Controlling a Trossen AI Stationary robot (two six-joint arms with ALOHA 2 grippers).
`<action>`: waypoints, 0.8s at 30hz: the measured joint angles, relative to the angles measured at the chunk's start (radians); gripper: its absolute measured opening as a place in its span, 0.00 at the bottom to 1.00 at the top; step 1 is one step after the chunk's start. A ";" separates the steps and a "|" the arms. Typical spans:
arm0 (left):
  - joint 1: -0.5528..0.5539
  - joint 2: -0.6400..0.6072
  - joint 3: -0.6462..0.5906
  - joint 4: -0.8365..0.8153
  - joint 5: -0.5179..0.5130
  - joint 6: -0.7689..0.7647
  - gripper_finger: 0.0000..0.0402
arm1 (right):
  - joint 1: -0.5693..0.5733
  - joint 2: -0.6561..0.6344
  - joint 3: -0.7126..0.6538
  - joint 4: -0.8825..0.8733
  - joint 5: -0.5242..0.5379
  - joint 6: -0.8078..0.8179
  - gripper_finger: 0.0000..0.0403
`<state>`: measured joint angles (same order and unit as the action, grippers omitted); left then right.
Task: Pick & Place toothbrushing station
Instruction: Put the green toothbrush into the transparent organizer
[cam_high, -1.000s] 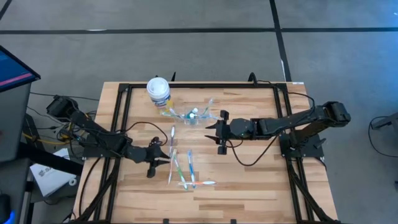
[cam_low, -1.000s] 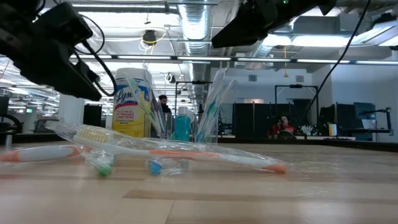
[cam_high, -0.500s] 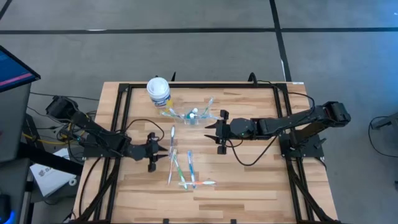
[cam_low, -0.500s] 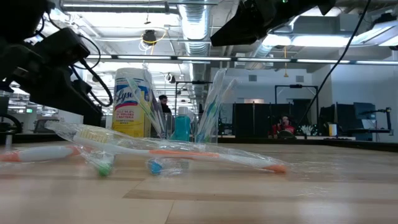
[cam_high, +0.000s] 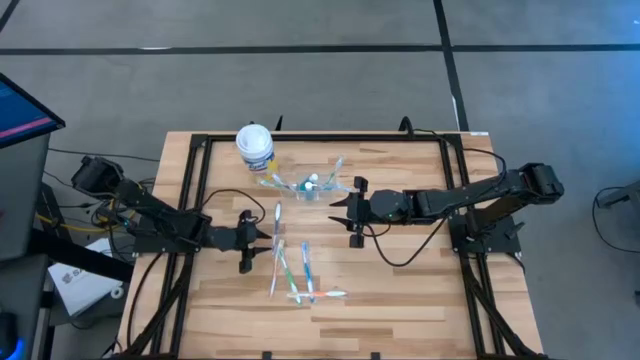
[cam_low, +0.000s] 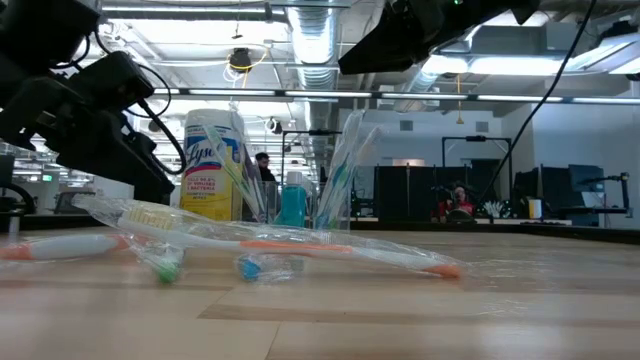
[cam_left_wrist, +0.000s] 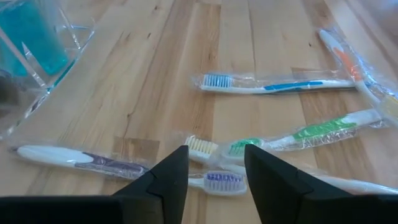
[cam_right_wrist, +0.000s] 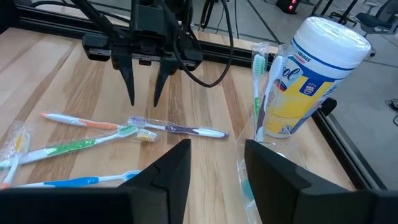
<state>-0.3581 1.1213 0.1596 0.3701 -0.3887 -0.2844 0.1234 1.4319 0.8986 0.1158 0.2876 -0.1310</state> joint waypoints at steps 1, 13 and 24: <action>0.006 0.000 0.000 0.001 0.008 0.000 0.37 | 0.000 0.000 0.000 0.000 0.000 0.000 0.35; 0.034 0.088 0.000 0.082 0.052 0.018 0.34 | 0.000 0.000 0.000 0.000 0.000 0.000 0.35; 0.034 0.197 0.000 0.197 0.055 0.074 0.34 | 0.000 0.000 0.000 0.000 0.000 -0.008 0.34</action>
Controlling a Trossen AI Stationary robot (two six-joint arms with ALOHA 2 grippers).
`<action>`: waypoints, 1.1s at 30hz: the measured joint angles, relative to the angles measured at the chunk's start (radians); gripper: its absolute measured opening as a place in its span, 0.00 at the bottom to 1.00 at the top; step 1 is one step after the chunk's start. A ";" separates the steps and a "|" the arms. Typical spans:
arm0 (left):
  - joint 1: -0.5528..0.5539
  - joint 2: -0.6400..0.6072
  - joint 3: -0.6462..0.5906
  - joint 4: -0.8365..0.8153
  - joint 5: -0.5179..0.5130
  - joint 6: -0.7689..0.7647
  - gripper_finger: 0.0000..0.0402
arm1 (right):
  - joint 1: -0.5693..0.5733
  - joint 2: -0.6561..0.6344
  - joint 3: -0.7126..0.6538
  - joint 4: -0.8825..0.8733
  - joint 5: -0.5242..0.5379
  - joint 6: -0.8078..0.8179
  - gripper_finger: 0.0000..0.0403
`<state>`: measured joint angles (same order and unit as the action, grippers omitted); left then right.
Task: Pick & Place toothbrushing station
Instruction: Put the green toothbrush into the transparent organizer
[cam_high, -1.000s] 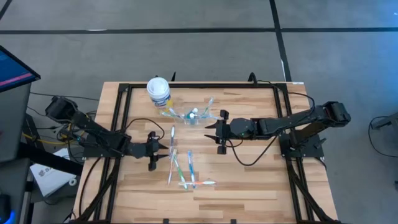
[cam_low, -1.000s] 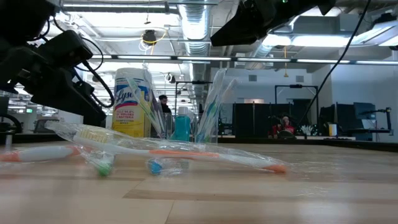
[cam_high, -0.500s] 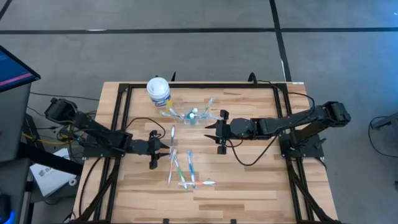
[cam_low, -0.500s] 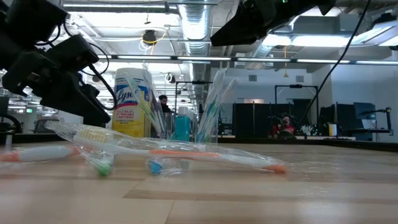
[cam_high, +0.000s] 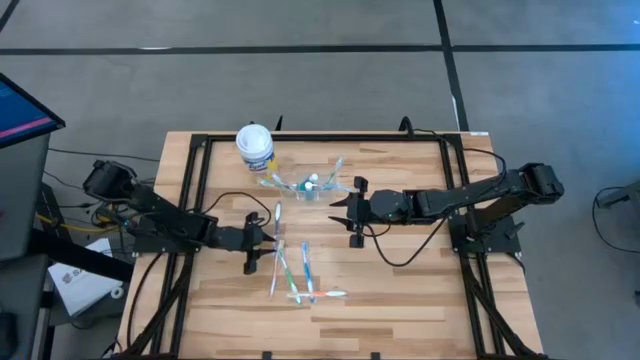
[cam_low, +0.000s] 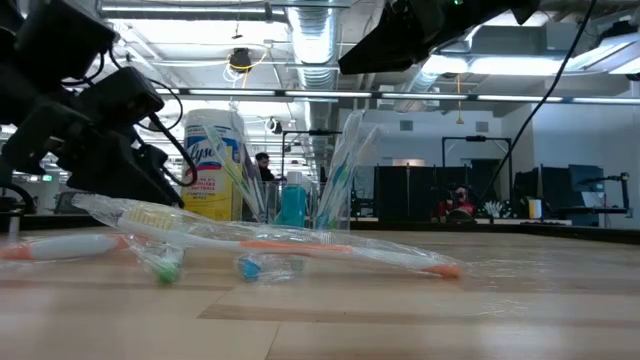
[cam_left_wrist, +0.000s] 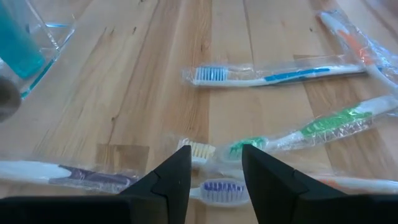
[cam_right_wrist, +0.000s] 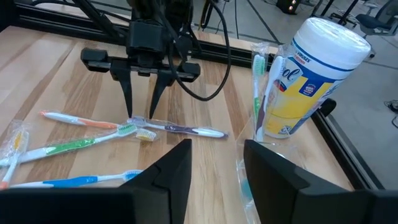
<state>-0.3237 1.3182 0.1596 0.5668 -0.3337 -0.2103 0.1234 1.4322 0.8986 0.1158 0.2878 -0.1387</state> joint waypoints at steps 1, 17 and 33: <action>0.000 0.012 0.000 0.014 0.000 0.002 0.34 | 0.000 0.000 0.000 0.000 0.000 0.000 0.34; 0.024 0.095 0.000 0.091 0.071 0.045 0.11 | 0.000 0.000 0.000 0.000 0.000 -0.003 0.33; 0.024 0.077 0.011 0.101 0.059 0.059 0.00 | 0.000 0.000 0.000 -0.002 0.000 -0.001 0.32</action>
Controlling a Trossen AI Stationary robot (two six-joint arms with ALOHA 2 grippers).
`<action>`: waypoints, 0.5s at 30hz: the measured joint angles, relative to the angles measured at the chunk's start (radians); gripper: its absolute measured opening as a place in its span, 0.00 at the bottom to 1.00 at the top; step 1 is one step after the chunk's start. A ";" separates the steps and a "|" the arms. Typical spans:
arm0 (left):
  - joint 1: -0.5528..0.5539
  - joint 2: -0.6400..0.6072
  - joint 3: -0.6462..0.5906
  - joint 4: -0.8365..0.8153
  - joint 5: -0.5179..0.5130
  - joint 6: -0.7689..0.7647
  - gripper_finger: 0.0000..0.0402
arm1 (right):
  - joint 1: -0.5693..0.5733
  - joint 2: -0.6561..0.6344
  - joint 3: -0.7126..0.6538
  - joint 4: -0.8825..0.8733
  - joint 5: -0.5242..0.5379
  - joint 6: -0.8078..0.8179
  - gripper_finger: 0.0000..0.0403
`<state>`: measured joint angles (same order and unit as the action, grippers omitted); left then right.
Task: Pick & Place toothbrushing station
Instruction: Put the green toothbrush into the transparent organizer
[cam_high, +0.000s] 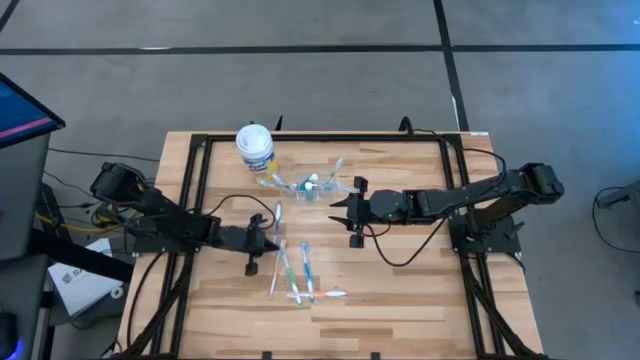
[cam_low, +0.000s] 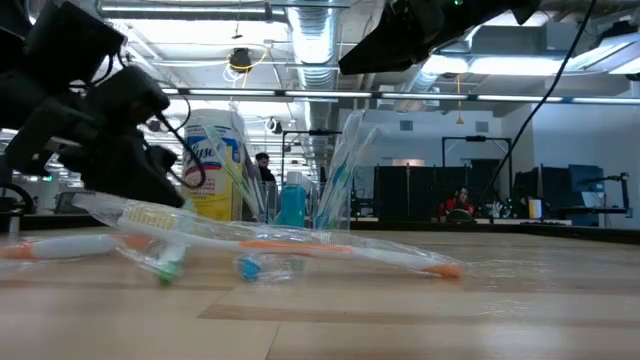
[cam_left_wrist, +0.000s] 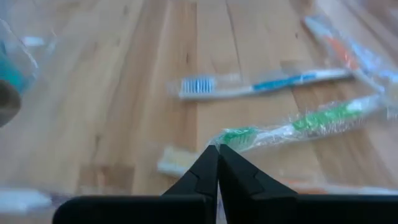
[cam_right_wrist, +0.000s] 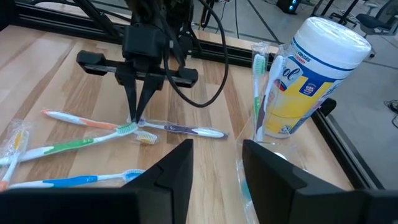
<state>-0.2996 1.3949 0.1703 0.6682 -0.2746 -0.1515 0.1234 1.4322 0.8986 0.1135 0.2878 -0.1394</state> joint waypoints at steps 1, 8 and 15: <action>0.000 -0.007 0.006 0.000 -0.004 0.015 0.00 | 0.000 0.000 0.000 0.000 0.000 0.001 0.32; -0.003 -0.142 0.015 -0.001 -0.038 0.102 0.00 | 0.000 0.000 0.000 0.002 -0.002 0.041 0.32; -0.003 -0.295 0.015 0.000 -0.075 0.162 0.00 | -0.002 0.000 0.000 0.027 -0.083 0.082 0.32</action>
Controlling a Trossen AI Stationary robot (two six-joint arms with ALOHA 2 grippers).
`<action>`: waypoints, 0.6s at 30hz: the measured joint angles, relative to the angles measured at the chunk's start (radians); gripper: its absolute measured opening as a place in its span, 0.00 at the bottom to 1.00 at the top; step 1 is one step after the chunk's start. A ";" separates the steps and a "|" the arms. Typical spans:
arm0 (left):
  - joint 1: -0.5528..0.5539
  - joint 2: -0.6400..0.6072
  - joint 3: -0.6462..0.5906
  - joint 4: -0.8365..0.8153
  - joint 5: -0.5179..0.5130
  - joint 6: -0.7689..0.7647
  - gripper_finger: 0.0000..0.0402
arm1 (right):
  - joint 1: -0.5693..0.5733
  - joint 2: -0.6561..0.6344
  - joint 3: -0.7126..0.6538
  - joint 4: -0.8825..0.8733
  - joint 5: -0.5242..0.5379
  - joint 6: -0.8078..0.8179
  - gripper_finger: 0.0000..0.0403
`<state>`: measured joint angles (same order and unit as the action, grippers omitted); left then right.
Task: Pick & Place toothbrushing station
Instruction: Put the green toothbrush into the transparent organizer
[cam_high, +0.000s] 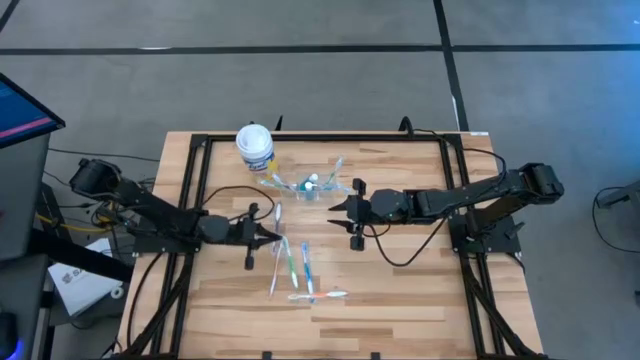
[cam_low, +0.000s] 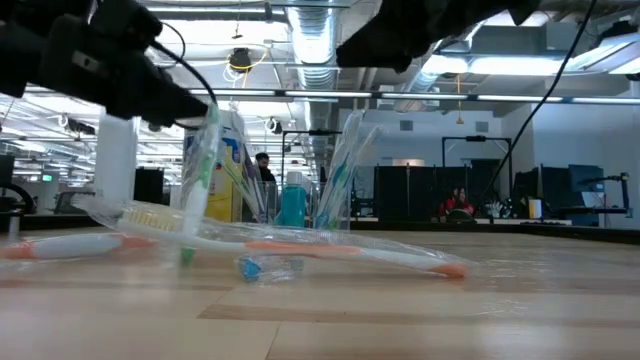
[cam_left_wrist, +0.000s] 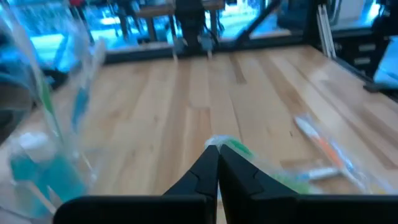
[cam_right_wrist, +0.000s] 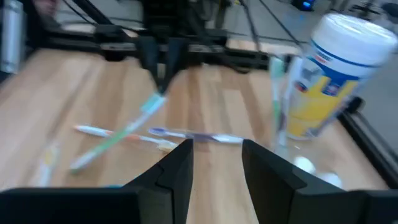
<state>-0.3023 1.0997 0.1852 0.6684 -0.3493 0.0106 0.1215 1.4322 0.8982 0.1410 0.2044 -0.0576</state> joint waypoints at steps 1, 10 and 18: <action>0.000 -0.016 0.000 0.001 -0.002 0.012 0.00 | 0.000 0.000 0.000 0.011 -0.019 0.004 0.31; 0.000 -0.096 0.025 0.006 -0.018 0.071 0.00 | -0.008 0.079 0.000 0.156 -0.129 0.017 0.31; 0.000 -0.095 0.108 0.007 -0.022 0.196 0.00 | -0.049 0.127 0.000 0.268 -0.258 0.083 0.31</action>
<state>-0.3022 1.0050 0.2928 0.6755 -0.3708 0.2068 0.0724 1.5597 0.8982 0.4090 -0.0540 0.0250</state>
